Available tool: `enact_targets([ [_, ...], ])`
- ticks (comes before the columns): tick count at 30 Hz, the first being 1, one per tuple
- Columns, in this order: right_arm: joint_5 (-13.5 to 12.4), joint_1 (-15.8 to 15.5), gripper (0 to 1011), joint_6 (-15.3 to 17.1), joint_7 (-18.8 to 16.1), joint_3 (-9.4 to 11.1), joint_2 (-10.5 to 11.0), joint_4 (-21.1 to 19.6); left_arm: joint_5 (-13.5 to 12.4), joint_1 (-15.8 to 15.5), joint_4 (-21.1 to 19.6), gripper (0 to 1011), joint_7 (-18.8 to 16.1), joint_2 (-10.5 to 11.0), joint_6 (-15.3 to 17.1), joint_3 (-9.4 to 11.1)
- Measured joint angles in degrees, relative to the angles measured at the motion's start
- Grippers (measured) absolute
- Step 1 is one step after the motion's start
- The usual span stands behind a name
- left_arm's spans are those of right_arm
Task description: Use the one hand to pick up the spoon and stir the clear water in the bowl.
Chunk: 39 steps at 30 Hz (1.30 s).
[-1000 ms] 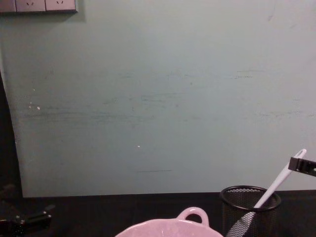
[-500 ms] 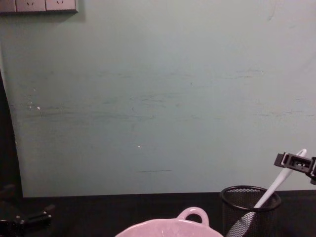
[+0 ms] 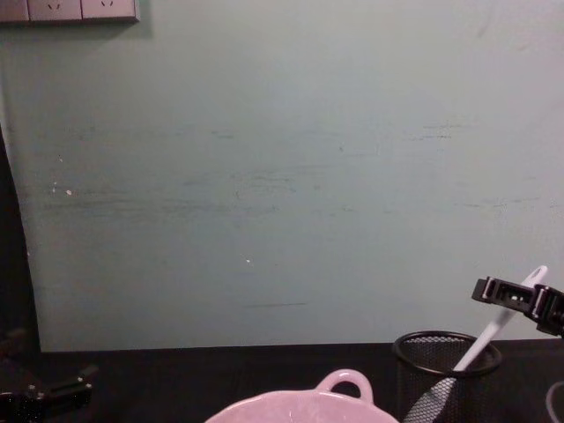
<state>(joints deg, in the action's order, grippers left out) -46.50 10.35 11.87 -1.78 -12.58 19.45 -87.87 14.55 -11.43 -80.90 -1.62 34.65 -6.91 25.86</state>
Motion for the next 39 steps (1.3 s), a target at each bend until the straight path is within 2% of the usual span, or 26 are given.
enact_targets([
  [15,1.75,1.67,1002,0.54,0.83,-0.39,-1.82,2.05,0.00,0.00,0.00,1011,0.00,0.00,0.00,0.00],
  [27,1.70,1.63,998,0.57,0.88,-0.38,-1.76,2.01,0.00,0.00,0.00,1011,0.00,0.00,0.00,0.00],
  [32,1.66,1.60,906,0.57,0.86,-0.35,-1.74,1.96,0.00,0.00,0.00,1011,0.00,0.00,0.00,0.00],
  [39,1.59,1.56,692,0.54,0.84,-0.31,-1.71,1.91,0.00,0.00,0.00,1011,0.00,0.00,0.00,0.00],
])
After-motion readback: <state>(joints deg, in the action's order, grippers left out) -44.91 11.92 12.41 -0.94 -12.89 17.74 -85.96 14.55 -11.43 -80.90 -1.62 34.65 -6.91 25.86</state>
